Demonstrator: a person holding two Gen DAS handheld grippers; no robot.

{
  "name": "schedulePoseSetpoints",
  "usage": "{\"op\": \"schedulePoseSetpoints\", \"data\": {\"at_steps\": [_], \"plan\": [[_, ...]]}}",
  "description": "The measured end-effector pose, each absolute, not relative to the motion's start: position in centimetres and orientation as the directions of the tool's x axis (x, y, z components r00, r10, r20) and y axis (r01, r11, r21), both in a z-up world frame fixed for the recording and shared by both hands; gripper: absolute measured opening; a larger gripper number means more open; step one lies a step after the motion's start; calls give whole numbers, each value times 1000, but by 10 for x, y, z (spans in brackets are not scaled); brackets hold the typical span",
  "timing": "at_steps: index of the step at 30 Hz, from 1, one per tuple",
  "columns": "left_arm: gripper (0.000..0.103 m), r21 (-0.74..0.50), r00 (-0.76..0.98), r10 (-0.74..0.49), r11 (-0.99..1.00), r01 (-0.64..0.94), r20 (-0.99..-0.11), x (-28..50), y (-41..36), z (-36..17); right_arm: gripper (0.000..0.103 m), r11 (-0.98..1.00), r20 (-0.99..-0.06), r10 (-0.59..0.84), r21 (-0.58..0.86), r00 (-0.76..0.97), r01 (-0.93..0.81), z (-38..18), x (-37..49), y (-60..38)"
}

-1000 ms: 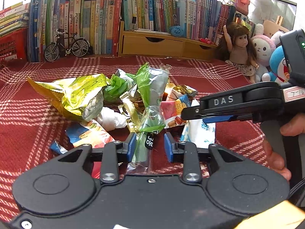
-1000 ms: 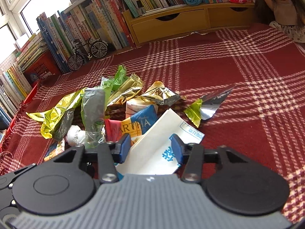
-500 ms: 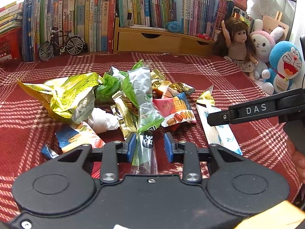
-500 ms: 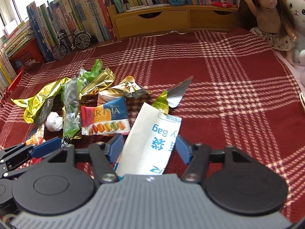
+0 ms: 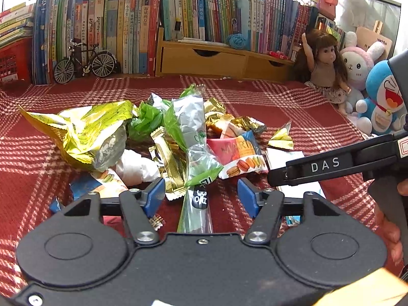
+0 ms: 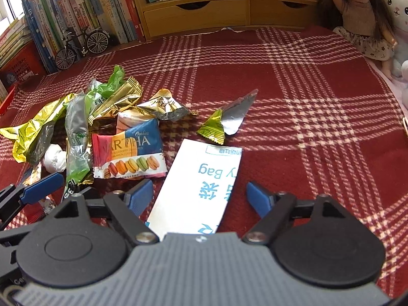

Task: Collect trash
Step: 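Grasp the clear green wrapper with the left tool while the right tool grasps the white Bag packet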

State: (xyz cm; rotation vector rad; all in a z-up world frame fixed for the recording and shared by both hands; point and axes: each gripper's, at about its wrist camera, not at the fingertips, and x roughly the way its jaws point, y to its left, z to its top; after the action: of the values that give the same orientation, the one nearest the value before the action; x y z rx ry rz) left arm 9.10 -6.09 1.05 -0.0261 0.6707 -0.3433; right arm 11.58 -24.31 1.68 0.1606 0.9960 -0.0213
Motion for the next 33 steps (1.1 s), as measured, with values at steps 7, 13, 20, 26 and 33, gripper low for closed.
{"op": "schedulePoseSetpoints", "data": {"at_steps": [7,13,20,26,33], "plan": [[21,-136,713,-316,944,300,-626,88,-61,8,82,997,-816,37,69,576,34,14,108,-231],[19,-100,733,-314,942,321,-603,77,-62,17,59,996,-786,68,87,614,2,20,96,-227],[18,-112,736,-330,937,330,-591,64,-56,29,50,994,-757,101,101,646,-38,31,80,-226],[18,-123,743,-339,935,331,-578,47,-47,39,48,988,-742,155,130,653,-86,41,62,-223],[18,-127,750,-347,933,337,-563,18,-34,48,44,983,-711,177,99,680,-152,54,33,-218]]}}
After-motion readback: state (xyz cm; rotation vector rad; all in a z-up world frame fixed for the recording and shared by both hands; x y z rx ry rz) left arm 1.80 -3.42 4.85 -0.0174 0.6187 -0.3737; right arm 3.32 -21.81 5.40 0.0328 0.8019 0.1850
